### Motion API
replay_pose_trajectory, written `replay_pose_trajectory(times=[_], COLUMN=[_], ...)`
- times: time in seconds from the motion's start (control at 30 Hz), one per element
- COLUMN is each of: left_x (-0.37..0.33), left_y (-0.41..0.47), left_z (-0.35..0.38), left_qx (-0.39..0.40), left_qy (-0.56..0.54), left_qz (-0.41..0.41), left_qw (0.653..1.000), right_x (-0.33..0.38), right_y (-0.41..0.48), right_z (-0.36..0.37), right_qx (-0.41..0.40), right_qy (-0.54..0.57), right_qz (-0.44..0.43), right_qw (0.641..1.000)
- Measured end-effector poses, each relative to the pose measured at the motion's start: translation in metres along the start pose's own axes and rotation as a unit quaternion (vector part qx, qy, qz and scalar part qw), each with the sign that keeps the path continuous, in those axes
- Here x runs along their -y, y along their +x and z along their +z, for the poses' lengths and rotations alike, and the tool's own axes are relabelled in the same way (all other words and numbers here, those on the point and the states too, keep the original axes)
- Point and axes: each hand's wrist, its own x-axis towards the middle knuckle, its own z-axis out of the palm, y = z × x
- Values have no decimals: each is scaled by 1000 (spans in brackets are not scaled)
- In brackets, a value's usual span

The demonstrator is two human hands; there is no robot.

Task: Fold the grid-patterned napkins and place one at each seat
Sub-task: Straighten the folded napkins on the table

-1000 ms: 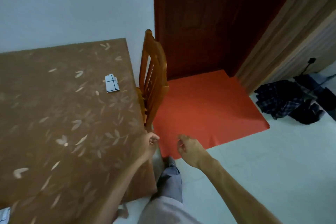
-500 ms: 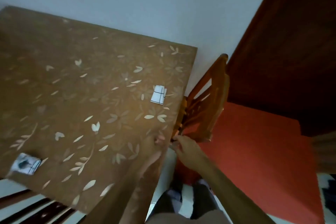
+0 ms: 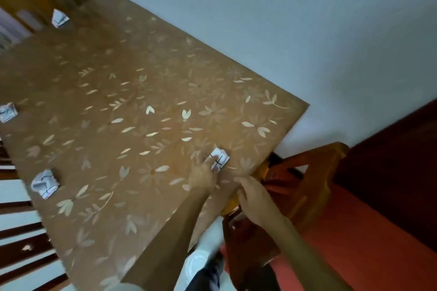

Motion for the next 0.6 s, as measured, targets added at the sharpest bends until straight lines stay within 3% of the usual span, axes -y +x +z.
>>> replay_pose_trajectory(times=[0.13,0.27,0.43,0.6], left_x=[-11,-6,-4,-1], left_y=[-12,-24,-40,-51], left_z=[21,42,39,52], left_qx=[7,-9,-59,-82], left_qy=[9,23,-77,-78], left_qz=[-13,32,4,48], left_qw=[1000,999,995,992], right_x=[-13,-31,-49,-53], right_y=[48,81,78,68], right_z=[-16,-6,-14,-30], right_qx=[11,94,127,168], right_qy=[-55,-160,-224,-239], right_qz=[-79,-147,-174,-160], right_qw=[995,971,951,943])
